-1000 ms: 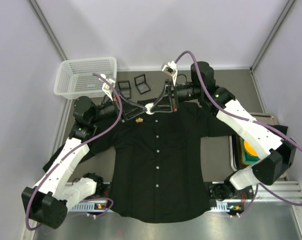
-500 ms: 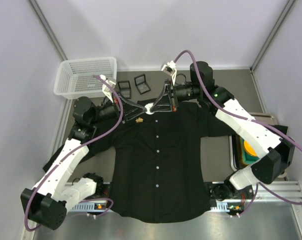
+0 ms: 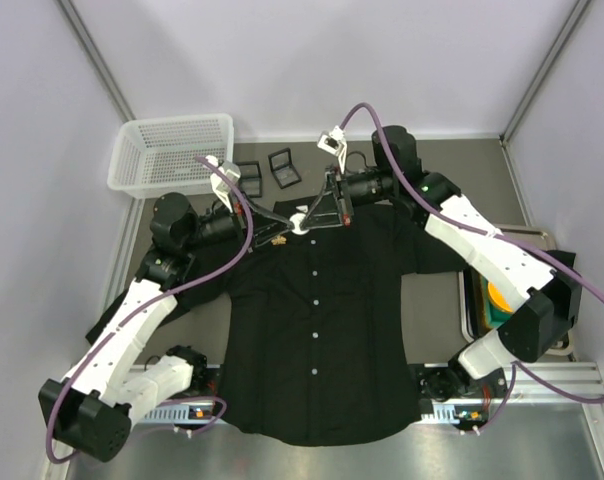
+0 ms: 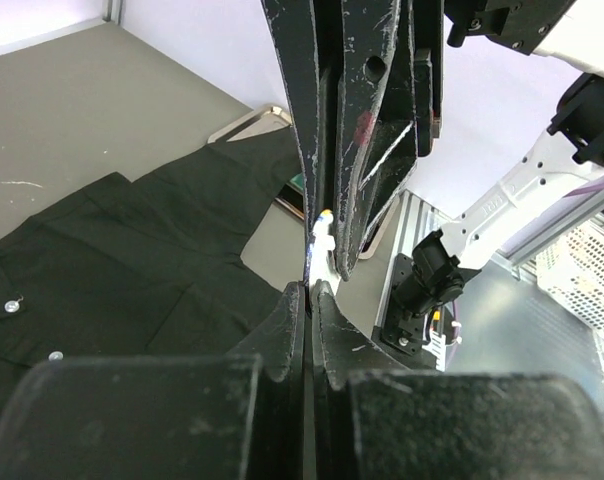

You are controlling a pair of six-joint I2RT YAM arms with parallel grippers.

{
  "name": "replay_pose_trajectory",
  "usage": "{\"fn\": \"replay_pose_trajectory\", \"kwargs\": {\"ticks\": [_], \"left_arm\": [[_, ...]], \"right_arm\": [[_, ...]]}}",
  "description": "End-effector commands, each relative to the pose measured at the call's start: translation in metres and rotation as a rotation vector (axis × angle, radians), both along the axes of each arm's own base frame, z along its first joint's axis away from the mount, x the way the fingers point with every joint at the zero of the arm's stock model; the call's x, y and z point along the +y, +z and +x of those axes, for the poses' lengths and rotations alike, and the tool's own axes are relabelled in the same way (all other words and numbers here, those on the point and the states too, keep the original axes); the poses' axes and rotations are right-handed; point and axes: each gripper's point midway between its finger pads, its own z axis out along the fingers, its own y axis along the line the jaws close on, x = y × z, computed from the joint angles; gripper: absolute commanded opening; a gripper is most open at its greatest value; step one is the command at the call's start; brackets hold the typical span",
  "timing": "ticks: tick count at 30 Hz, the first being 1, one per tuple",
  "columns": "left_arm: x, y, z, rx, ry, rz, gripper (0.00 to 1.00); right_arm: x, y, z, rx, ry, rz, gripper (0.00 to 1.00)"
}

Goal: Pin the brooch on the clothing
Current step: Open the brooch.

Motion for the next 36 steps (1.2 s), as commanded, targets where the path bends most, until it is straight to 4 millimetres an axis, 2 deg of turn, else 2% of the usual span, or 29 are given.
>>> {"fn": "replay_pose_trajectory", "kwargs": {"ticks": [1, 6, 19, 23, 26, 31, 36], "left_arm": [[-0.011, 0.021, -0.028, -0.155, -0.114, -0.004, 0.0], [-0.009, 0.017, -0.029, -0.163, -0.109, 0.008, 0.0], [-0.008, 0.015, -0.029, -0.198, -0.109, 0.027, 0.0], [-0.009, 0.015, -0.028, -0.199, -0.108, 0.027, 0.0], [-0.01, 0.012, -0.027, -0.2, -0.111, 0.038, 0.0], [-0.012, 0.008, -0.026, -0.208, -0.122, 0.048, 0.0], [-0.015, 0.006, -0.026, -0.209, -0.13, 0.052, 0.0]], "right_arm": [[0.017, 0.002, -0.006, 0.042, 0.045, 0.024, 0.0], [0.019, 0.006, -0.011, 0.079, 0.084, 0.052, 0.0], [0.023, 0.005, -0.005, 0.112, 0.062, 0.063, 0.0], [0.024, -0.005, 0.006, 0.147, -0.021, 0.02, 0.0], [0.023, -0.023, 0.023, 0.161, -0.134, -0.052, 0.0], [0.025, -0.04, 0.027, 0.19, -0.143, -0.096, 0.0], [0.026, -0.045, 0.027, 0.126, -0.114, -0.117, 0.0]]}}
